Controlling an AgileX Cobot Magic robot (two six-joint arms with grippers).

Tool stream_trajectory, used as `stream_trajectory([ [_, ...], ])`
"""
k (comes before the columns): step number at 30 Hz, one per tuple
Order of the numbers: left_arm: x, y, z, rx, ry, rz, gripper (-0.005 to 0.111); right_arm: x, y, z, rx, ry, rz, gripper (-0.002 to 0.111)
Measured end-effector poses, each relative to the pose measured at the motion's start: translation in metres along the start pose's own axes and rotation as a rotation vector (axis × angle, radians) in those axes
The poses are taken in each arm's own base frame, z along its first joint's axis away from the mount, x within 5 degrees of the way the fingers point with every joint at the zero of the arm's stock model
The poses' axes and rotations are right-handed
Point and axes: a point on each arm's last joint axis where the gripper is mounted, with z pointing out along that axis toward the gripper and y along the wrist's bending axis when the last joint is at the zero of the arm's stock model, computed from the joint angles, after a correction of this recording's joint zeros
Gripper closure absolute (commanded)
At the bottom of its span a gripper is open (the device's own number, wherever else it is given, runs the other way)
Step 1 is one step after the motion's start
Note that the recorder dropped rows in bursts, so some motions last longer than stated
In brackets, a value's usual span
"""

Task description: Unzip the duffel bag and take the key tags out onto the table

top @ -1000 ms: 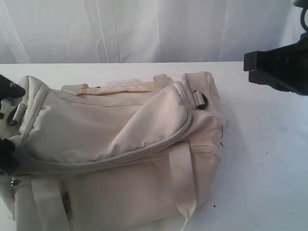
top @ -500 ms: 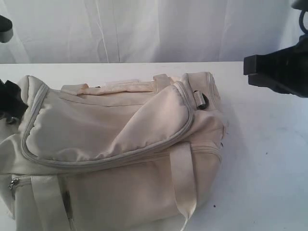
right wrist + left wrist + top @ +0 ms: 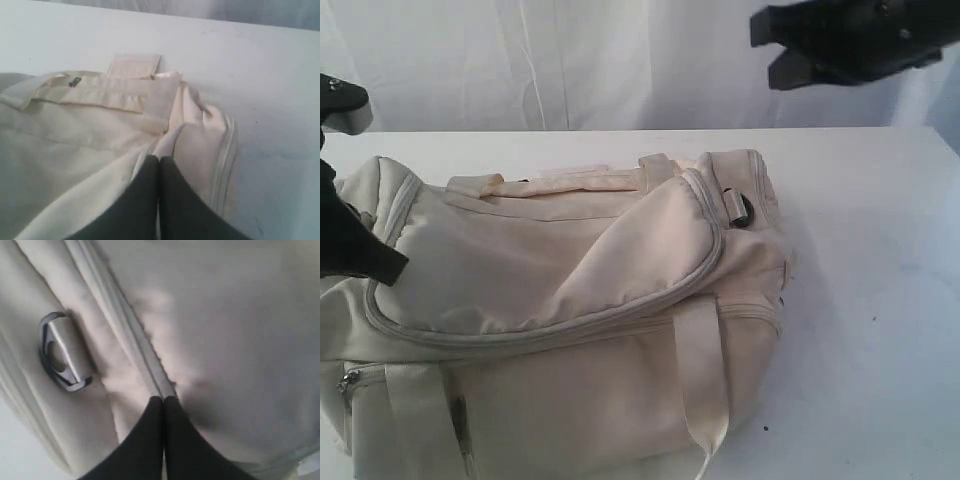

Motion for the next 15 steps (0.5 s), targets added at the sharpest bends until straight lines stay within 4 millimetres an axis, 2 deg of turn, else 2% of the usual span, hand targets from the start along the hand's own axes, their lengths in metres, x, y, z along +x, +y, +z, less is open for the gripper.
stream_trajectory([
  [3,0.000,-0.005,0.000,0.053,-0.001,0.005,0.107,-0.027,-0.004,0.033,-0.032,0.011,0.008,0.105],
  [6,0.000,-0.009,0.000,0.102,-0.004,0.025,0.107,-0.048,-0.006,0.064,-0.087,0.022,-0.006,0.093],
  [10,-0.001,-0.013,-0.001,0.145,-0.010,0.041,0.107,-0.056,-0.009,0.110,-0.146,0.066,-0.020,0.063],
  [13,-0.001,-0.014,-0.001,0.155,-0.011,0.041,0.107,-0.052,-0.012,0.144,-0.165,0.103,-0.046,0.041],
  [15,-0.001,-0.014,-0.001,0.156,-0.011,0.040,0.107,-0.045,-0.014,0.166,-0.173,0.132,-0.068,0.036],
])
